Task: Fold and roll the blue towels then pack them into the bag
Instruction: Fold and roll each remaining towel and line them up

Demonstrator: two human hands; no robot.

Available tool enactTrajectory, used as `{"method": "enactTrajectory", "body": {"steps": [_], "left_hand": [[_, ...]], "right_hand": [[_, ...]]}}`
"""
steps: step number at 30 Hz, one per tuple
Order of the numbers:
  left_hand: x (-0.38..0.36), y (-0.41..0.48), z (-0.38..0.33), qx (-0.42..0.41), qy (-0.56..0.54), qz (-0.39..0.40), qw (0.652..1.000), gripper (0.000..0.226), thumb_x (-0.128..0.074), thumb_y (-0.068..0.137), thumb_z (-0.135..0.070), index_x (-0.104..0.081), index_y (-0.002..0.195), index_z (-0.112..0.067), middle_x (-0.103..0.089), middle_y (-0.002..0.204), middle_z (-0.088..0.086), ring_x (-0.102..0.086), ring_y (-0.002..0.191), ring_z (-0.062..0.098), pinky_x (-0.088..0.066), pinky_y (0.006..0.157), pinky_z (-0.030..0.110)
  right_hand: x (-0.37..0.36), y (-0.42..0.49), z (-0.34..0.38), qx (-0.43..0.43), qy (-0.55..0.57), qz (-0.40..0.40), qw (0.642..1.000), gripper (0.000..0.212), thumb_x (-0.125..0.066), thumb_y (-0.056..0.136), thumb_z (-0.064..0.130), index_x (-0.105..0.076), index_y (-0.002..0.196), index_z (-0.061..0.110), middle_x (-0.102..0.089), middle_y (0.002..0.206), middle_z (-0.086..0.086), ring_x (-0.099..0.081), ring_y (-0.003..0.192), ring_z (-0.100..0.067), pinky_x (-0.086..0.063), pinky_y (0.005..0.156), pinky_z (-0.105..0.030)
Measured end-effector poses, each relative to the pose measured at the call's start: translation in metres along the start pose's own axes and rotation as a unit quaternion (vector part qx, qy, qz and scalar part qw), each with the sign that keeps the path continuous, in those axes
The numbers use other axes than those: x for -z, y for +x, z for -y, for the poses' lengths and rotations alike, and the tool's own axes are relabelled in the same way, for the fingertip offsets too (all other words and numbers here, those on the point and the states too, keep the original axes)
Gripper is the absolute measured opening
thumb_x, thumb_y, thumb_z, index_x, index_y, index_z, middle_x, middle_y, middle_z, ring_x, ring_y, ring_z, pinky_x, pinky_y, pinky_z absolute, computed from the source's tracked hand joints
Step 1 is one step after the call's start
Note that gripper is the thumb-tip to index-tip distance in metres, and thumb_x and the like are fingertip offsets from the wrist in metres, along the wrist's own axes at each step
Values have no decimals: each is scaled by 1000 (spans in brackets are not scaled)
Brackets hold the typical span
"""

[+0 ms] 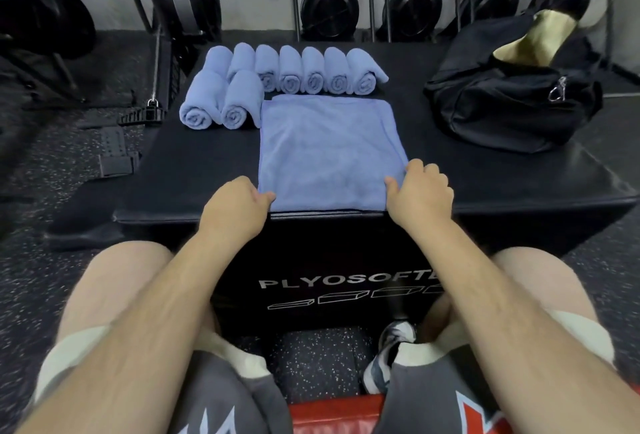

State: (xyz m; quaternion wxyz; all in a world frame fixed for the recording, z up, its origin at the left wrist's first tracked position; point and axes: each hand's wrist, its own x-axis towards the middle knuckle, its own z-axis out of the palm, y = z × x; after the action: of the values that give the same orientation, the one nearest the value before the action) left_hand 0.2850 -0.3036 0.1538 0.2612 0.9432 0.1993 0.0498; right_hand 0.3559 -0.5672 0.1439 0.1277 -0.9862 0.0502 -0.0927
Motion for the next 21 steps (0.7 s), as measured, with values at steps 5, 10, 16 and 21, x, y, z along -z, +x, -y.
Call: {"method": "enactTrajectory", "body": {"steps": [5,10,16,21], "left_hand": [[4,-2,-1,-14,-144,-31,989,20,-58,94,-27,-47,85,-13,-61,79,5,-56,68,22,-42,58,35],[-2,14,-2,83,-358,16,930,24,-71,86,-23,-53,96,-11,-59,91,1,-64,66,11,-62,77,41],[-5,36,-18,77,-369,-28,926,20,-69,91,-20,-60,108,-15,-60,103,-4,-57,87,12,-43,67,26],[-4,35,-9,72,-236,-7,969,14,-53,88,-8,-64,94,-14,-62,97,-3,-59,89,18,-41,64,27]], "right_hand": [[1,-1,-5,-14,-47,0,999,54,-49,101,54,-50,124,5,-53,125,-16,-54,111,-37,-42,89,-44],[1,3,-4,12,11,-7,1000,41,-55,100,44,-52,121,9,-55,122,-14,-55,106,-36,-44,88,-44],[1,19,5,45,36,10,998,39,-53,102,39,-51,130,12,-53,127,-16,-50,113,-36,-39,93,-44],[6,27,8,-2,79,73,994,29,-53,100,16,-45,128,12,-50,128,-15,-52,110,-35,-44,91,-44]]}}
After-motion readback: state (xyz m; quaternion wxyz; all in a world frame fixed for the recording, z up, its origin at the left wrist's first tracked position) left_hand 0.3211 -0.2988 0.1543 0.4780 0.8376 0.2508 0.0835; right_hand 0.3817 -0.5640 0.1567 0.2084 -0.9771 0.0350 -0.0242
